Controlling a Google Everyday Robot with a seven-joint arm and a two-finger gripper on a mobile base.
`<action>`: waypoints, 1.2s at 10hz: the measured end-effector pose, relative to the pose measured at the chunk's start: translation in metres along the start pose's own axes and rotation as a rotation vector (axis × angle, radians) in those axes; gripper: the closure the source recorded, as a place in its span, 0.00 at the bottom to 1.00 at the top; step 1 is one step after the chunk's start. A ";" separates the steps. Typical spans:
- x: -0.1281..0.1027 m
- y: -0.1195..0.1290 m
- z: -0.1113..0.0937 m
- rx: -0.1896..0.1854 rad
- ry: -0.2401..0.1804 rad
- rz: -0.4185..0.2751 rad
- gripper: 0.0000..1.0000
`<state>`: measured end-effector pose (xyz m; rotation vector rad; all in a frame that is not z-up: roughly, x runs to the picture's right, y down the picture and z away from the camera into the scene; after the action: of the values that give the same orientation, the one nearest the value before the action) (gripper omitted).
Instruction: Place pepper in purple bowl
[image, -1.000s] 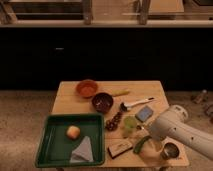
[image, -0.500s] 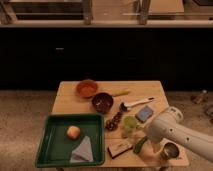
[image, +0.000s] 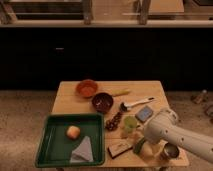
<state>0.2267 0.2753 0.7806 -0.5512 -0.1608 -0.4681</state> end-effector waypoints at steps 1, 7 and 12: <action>0.001 0.000 0.003 -0.006 0.005 0.002 0.20; 0.011 0.006 0.013 -0.046 0.040 0.025 0.48; 0.016 0.004 0.011 -0.051 0.053 0.043 0.95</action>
<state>0.2427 0.2784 0.7924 -0.5906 -0.0865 -0.4458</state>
